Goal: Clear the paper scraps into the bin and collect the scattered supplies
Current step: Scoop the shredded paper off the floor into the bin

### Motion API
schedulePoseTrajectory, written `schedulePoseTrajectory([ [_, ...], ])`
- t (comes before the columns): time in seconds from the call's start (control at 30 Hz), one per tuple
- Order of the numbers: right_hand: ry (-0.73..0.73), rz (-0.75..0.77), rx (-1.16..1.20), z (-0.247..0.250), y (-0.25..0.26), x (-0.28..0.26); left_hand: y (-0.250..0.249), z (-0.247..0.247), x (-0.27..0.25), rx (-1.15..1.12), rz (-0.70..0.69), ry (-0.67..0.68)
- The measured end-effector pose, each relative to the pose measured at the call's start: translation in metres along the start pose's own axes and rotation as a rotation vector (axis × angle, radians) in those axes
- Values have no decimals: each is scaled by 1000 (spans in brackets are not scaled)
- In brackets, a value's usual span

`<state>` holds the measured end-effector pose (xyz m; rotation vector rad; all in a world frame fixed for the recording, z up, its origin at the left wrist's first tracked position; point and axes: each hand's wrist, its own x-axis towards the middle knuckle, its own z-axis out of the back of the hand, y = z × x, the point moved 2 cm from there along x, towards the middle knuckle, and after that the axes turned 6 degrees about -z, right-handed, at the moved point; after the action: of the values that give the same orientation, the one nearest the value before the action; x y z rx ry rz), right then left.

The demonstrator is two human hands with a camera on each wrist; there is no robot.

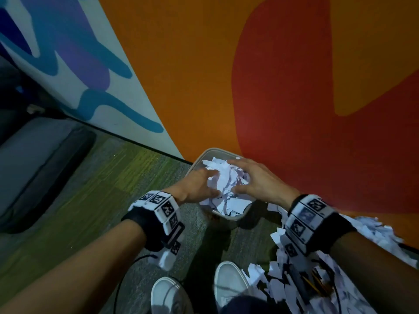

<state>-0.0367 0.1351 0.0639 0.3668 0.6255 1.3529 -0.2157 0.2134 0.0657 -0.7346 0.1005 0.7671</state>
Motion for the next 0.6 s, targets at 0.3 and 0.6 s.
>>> schedulePoseTrajectory([
  [0.3, 377, -46, -570, -47, -12, 54, 38, -31, 47, 114, 106, 206],
  [0.6, 396, -72, -529, -71, -32, 64, 38, -38, 65, 196, 95, 310],
])
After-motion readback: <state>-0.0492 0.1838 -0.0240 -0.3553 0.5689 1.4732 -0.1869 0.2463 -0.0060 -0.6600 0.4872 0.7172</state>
